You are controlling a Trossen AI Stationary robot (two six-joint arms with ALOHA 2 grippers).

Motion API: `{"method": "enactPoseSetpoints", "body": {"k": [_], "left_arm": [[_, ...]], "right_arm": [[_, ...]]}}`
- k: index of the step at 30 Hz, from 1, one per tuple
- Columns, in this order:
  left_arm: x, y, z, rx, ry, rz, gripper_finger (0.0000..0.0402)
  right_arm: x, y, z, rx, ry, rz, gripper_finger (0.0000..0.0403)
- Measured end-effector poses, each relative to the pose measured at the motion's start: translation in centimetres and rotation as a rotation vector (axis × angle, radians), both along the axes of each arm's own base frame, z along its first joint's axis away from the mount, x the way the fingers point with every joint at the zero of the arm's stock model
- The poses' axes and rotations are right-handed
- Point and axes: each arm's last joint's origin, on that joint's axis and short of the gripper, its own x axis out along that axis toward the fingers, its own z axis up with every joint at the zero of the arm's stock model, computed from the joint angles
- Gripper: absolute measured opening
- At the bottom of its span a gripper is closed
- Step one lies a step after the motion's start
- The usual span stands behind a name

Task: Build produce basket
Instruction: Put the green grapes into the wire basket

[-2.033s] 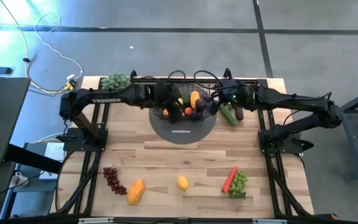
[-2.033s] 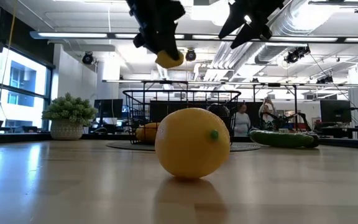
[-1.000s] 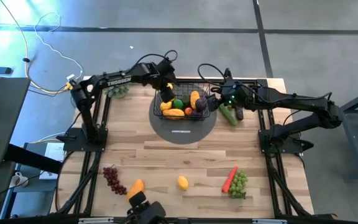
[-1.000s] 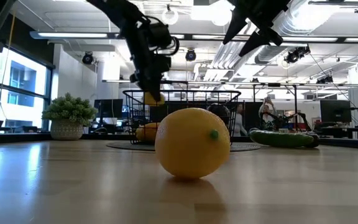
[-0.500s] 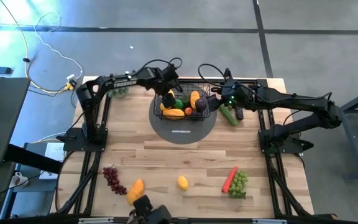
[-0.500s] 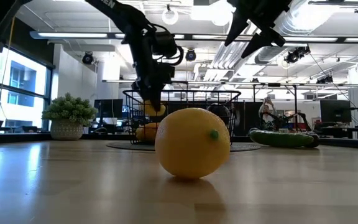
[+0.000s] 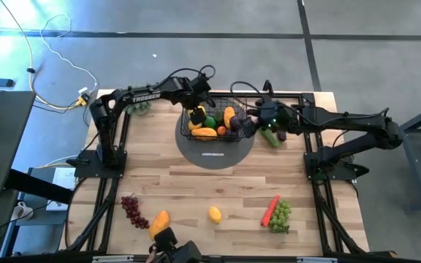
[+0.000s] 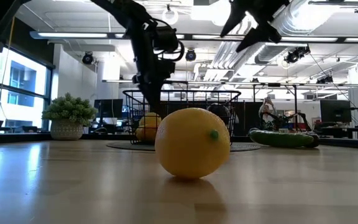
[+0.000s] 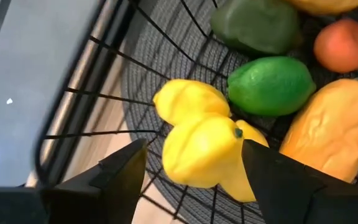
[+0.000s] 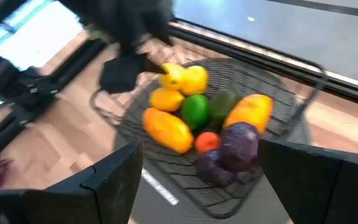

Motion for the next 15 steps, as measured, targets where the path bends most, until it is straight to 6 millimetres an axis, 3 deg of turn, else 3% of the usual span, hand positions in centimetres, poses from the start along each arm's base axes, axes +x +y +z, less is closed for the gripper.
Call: {"method": "enactPoseSetpoints", "body": {"k": [7, 15], "left_arm": [[0.2, 0.1, 3.2, 0.023, -0.005, -0.044, 0.0255], [-0.1, -1.5, 7.0, 0.012, -0.057, -0.091, 0.0255]], "right_arm": [[0.8, 2.6, 0.4, -0.019, -0.053, 0.109, 0.0298], [1.4, 5.8, -0.6, 0.073, -0.038, 0.158, 0.0298]]}}
